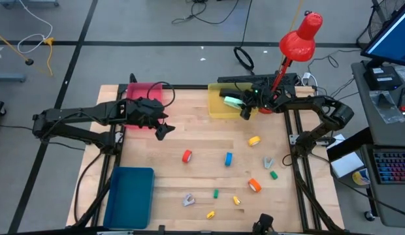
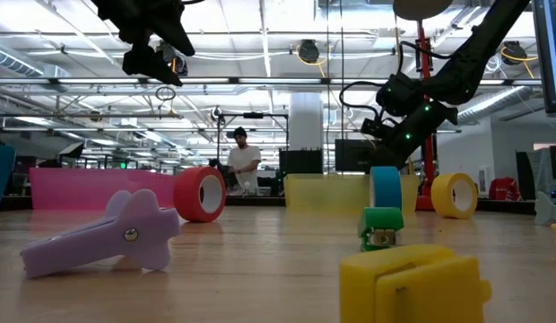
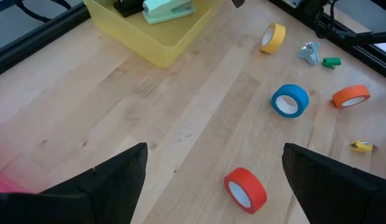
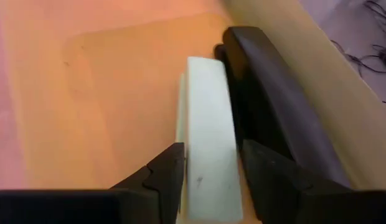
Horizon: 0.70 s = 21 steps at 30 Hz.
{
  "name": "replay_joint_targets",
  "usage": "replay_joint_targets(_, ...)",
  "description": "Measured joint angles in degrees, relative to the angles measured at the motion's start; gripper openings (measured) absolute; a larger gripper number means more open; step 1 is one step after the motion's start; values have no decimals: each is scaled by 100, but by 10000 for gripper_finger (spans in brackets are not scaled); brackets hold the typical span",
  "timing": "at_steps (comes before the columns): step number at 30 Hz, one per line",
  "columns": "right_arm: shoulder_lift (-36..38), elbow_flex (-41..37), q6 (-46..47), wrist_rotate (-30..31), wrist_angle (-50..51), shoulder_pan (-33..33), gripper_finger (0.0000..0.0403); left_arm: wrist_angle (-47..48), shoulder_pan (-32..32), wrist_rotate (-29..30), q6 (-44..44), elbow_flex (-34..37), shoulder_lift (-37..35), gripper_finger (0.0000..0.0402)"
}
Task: Pick and place Stapler, Stapler remover, tape
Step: Put the big light blue stapler into the yellow bin, then put the yellow tape into the pink bin
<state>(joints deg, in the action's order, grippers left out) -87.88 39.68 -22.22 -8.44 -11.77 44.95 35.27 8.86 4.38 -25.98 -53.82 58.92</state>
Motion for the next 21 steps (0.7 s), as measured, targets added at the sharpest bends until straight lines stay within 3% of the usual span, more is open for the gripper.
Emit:
replay_joint_targets(9, 173, -1, -267, 268, 0, -122, 203, 2, 0, -2, 47, 0, 0, 365)
replay_joint_targets(21, 2133, -2, 218, 244, 562, -1284, 199, -150, -1, 0, 344, 0, 0, 365)
